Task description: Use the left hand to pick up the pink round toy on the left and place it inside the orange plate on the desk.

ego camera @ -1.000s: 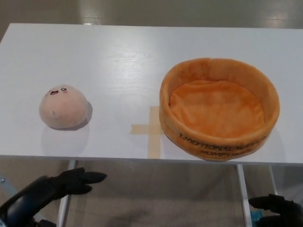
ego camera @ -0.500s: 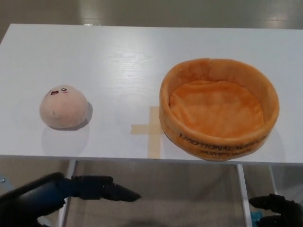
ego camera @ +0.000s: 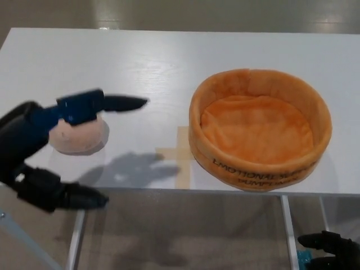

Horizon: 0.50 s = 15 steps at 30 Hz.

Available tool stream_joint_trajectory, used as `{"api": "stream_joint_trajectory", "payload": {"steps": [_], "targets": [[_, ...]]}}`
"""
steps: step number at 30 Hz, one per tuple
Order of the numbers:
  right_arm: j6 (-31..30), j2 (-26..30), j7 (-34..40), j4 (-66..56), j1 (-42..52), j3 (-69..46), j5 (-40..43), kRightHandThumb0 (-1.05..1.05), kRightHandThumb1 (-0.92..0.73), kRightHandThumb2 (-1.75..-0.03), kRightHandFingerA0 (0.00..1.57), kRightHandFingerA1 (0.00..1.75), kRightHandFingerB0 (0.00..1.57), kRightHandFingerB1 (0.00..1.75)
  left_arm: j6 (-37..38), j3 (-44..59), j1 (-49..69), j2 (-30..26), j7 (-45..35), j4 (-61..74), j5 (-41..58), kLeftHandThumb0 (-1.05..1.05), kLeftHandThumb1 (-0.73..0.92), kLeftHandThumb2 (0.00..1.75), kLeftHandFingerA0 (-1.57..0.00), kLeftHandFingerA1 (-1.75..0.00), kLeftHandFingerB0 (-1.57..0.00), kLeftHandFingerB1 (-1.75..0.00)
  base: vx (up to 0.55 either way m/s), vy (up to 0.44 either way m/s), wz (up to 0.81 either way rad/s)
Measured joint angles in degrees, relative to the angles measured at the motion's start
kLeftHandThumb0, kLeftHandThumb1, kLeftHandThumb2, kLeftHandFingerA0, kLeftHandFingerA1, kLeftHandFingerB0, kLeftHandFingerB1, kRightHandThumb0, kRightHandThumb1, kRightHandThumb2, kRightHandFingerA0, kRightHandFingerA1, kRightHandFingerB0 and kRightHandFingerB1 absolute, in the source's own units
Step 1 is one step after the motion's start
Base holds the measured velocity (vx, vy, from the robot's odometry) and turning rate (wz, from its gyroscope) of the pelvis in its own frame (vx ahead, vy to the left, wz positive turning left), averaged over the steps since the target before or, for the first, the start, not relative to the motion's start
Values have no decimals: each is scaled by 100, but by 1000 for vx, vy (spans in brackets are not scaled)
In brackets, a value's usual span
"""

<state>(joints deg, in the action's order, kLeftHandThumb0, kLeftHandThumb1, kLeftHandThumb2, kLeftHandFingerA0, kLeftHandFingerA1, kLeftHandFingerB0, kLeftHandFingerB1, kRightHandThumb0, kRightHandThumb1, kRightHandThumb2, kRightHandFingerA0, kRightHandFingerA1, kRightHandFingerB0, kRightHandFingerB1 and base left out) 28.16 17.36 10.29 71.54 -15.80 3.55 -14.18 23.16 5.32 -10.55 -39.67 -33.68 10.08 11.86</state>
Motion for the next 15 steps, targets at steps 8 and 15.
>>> {"api": "stream_joint_trajectory", "payload": {"steps": [8, 15], "targets": [[1, 0, 0, -5, -27, -2, 0, -12, -64, -58, 56, 51, 67, 50, 2, -286, -715, 16, 237, -985, -710, -18, 39, 66, 0, -12, -10, -33, 0, 0, 0], [0, -1, 1, -6, -40, 1, -2, -11, -64, -58, 58, 53, 68, 50, -24, -666, -1249, -11, 545, -1828, -1392, -21, 36, 62, 0, 0, -4, -26, 0, 0, 0]]}}
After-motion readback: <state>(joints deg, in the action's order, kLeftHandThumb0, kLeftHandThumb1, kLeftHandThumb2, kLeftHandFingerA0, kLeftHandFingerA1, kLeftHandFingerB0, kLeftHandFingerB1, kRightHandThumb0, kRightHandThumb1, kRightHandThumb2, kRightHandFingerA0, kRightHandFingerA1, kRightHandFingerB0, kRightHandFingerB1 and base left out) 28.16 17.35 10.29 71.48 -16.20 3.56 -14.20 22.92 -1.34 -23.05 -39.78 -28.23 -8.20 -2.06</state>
